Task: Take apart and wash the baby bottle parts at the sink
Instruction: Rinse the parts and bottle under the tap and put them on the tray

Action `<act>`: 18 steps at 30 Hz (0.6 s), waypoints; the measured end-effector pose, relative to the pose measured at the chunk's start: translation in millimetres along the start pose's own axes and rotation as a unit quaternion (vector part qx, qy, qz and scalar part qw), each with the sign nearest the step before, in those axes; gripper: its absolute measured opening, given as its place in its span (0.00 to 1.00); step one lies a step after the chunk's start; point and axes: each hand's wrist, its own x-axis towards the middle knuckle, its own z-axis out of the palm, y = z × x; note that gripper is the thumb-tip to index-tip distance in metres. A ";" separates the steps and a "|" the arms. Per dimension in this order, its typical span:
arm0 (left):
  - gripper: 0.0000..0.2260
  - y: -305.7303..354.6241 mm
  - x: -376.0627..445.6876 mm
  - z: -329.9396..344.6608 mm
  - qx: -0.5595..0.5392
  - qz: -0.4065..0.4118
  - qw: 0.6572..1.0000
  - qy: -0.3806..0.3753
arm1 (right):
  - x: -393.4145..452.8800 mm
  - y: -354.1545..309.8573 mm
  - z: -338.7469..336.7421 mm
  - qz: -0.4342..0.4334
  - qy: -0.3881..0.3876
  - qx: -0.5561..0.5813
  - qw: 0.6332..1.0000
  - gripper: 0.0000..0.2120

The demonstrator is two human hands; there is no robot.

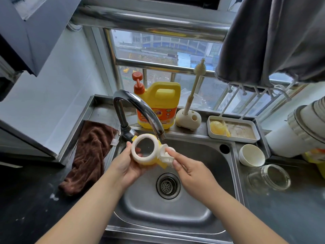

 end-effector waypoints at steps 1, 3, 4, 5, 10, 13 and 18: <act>0.17 -0.9 0.8 2.1 -0.016 0.001 1.000 0.015 | 2.6 -0.2 0.9 0.006 0.000 -0.010 1.000 0.19; 0.17 -3.2 3.0 5.3 -0.023 0.004 0.999 0.023 | 11.7 -0.8 -0.1 0.036 0.011 -0.013 0.999 0.18; 0.17 -3.6 3.1 6.6 -0.030 0.005 0.999 0.016 | 14.6 -0.7 -1.0 0.048 0.017 -0.010 0.999 0.18; 0.16 -3.4 4.7 6.5 -0.035 0.008 0.999 0.008 | 15.3 0.0 -0.9 0.053 0.017 -0.010 0.998 0.18; 0.15 -1.6 1.2 14.1 -0.034 0.015 0.999 -0.025 | -3.5 -5.6 8.3 0.001 -0.023 -0.077 0.997 0.19; 0.18 -5.3 1.5 13.7 -0.006 0.015 0.999 -0.032 | 5.6 -6.4 8.5 -0.009 -0.009 -0.154 0.988 0.20; 0.09 -14.0 0.8 11.3 0.187 0.044 0.980 -0.043 | 10.2 -7.0 1.8 -0.024 0.000 -0.172 0.985 0.20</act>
